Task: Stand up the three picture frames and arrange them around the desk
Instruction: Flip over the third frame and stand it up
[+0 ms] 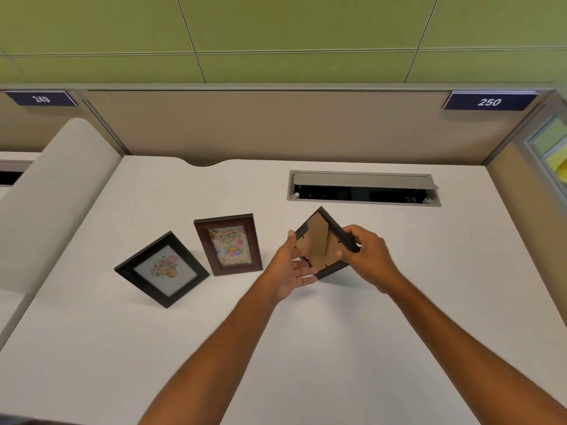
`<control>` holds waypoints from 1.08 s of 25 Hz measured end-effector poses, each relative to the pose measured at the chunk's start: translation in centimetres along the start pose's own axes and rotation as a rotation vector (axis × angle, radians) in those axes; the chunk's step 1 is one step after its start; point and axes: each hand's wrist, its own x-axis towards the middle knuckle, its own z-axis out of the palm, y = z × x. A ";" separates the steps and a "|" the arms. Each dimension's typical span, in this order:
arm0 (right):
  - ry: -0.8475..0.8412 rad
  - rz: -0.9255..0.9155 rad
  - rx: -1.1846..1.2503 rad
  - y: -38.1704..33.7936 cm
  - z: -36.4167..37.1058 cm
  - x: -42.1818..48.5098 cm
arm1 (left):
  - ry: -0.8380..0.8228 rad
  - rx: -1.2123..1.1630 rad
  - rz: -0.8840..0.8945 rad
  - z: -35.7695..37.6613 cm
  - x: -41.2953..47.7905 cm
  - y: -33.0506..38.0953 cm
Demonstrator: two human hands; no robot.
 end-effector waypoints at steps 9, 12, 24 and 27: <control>-0.044 -0.350 -0.326 -1.0 1.2 -6.0 | -0.167 -0.287 0.041 -1.9 -3.3 0.7; -0.173 -0.322 -0.251 -0.4 1.1 -6.4 | -0.120 -0.275 0.066 -1.9 -4.0 -0.2; -0.070 0.317 0.654 -1.6 -0.3 -4.7 | -0.155 -0.139 0.269 -1.7 -6.3 -2.3; -0.072 0.320 0.659 -1.4 -0.2 -4.6 | -0.150 -0.043 0.304 -1.8 -6.4 -2.5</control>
